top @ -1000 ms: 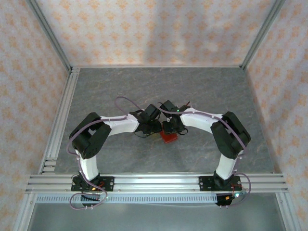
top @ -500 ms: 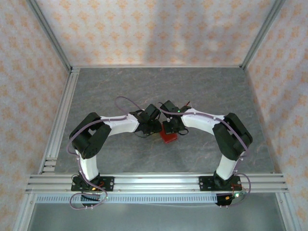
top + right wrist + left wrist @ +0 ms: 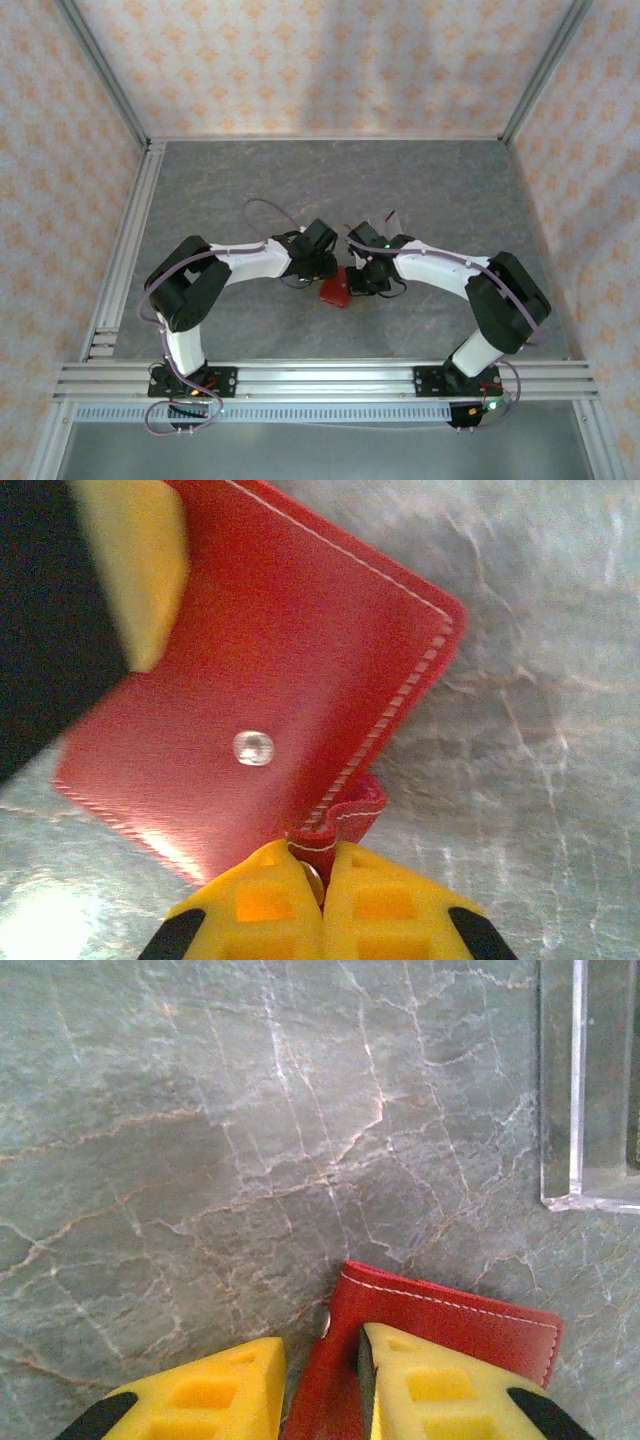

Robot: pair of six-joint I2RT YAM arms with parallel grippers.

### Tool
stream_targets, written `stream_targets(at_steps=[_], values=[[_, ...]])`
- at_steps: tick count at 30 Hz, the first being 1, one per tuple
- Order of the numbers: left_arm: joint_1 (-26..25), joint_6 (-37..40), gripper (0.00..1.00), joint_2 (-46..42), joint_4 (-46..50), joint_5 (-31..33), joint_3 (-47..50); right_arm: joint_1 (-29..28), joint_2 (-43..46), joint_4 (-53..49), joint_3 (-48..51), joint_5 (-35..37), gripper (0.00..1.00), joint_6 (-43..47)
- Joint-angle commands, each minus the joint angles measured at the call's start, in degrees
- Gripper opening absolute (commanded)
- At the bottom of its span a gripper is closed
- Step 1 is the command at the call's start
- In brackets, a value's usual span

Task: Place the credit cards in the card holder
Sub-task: Open the button on the card holder.

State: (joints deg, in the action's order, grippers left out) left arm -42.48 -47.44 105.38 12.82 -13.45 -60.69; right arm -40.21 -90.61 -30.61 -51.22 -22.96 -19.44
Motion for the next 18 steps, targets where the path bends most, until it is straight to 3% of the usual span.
stream_targets(at_steps=[1, 8, 13, 15, 18], values=[[-3.3, 2.0, 0.27, 2.3, 9.3, -0.6, 0.7, 1.2, 2.5, 3.4, 3.1, 1.0, 0.01, -5.1], [-4.1, 0.3, 0.26, 2.0, 8.5, -0.5, 2.2, 1.9, 7.0, 4.6, 7.9, 8.3, 0.12, -10.3], [-4.1, 0.0, 0.26, 0.7, 8.4, -0.7, 3.0, 2.1, 7.2, -0.3, 8.1, 17.8, 0.29, -14.5], [-4.2, 0.0, 0.26, 0.5, 8.4, -1.1, 3.3, 2.1, 6.5, -3.8, 6.9, 20.7, 0.42, -15.8], [-4.1, 0.1, 0.26, 0.2, 8.5, -1.6, 3.5, 2.1, 9.3, -5.7, 5.8, 22.4, 0.46, -16.4]])
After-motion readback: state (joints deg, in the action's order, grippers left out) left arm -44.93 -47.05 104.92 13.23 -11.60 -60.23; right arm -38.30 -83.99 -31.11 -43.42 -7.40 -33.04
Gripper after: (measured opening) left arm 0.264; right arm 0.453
